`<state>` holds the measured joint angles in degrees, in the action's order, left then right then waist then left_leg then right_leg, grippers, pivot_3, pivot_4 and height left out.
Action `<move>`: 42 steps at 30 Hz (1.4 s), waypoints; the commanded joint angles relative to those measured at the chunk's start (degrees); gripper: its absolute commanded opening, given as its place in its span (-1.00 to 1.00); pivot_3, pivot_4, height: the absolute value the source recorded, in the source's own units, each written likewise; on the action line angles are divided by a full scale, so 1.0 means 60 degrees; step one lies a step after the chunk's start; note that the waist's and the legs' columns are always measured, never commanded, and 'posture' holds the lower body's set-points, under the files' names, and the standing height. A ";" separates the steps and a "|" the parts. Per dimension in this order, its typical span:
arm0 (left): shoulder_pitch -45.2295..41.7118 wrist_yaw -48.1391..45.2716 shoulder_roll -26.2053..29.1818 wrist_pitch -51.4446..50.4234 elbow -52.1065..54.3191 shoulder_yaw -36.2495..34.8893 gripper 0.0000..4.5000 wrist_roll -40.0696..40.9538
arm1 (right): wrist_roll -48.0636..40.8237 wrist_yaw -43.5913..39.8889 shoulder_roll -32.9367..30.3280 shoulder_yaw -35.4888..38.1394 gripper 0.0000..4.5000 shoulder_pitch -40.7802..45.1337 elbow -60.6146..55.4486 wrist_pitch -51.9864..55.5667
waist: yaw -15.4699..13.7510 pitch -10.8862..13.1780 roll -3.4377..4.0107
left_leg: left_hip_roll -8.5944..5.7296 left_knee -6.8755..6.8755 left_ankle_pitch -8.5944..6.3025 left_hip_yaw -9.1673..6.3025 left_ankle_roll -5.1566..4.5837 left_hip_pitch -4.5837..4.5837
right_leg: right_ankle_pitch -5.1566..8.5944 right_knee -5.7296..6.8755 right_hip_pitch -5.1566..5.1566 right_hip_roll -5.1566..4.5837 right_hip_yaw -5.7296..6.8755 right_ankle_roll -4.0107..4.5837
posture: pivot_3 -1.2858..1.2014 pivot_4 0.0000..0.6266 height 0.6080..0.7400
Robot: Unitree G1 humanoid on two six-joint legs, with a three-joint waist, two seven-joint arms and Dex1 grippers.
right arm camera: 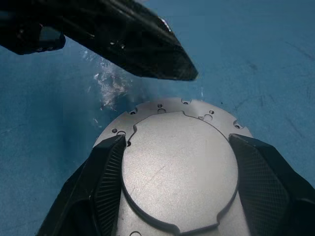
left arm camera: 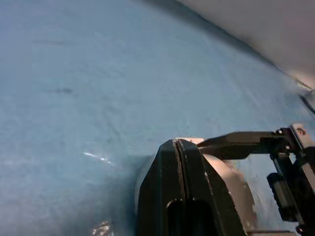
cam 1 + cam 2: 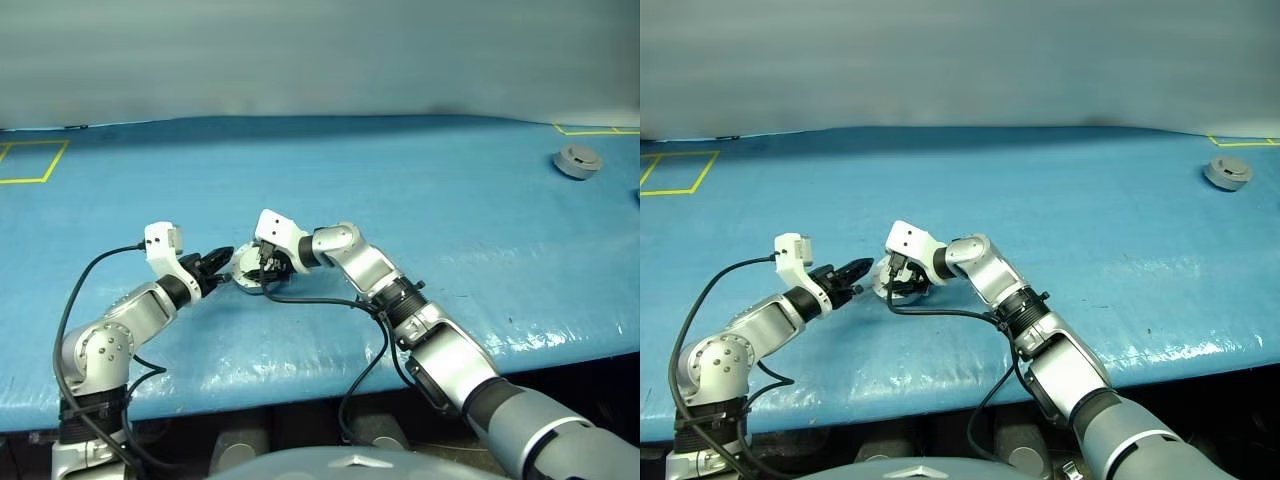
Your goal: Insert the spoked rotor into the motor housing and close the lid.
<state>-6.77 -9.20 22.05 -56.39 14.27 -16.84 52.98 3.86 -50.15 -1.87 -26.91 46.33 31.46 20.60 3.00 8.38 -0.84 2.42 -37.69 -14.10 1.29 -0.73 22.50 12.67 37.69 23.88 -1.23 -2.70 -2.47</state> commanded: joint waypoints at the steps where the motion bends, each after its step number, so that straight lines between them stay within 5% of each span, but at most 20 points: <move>1: -0.0184 -0.0288 0.0231 -0.0549 0.0028 0.0351 -0.99 0.0051 | 0.0435 0.0237 -0.0271 -0.0145 0.35 -0.0304 0.0764 0.0493 | -0.0002 0.0000 -0.0001 | 0.0000 0.0000 0.0004 -0.0002 0.0007 0.0000 | 0.0000 0.0000 -0.0001 0.0000 0.0001 0.0000 | 0.03 -0.52 1.00; 42: -0.0382 -0.0635 0.0108 -0.1844 -0.0585 0.1205 -1.00 -0.1283 | 0.0098 0.0005 -0.1030 0.0175 0.35 -0.1283 -0.0998 0.1279 | -0.0260 -0.0062 0.0050 | -0.0083 0.0136 -0.0003 -0.0015 0.0002 -0.0109 | 0.0035 -0.0146 -0.0083 -0.0161 0.0019 -0.0058 | 0.03 -0.52 1.00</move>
<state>-10.69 -13.32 22.70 -64.75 13.27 -12.34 47.23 3.34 -50.12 -5.80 -25.87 40.86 22.64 24.46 1.43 8.02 -0.55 1.79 -36.87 -14.15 1.18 -0.77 21.88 12.91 36.80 23.39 -2.31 -2.58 -2.86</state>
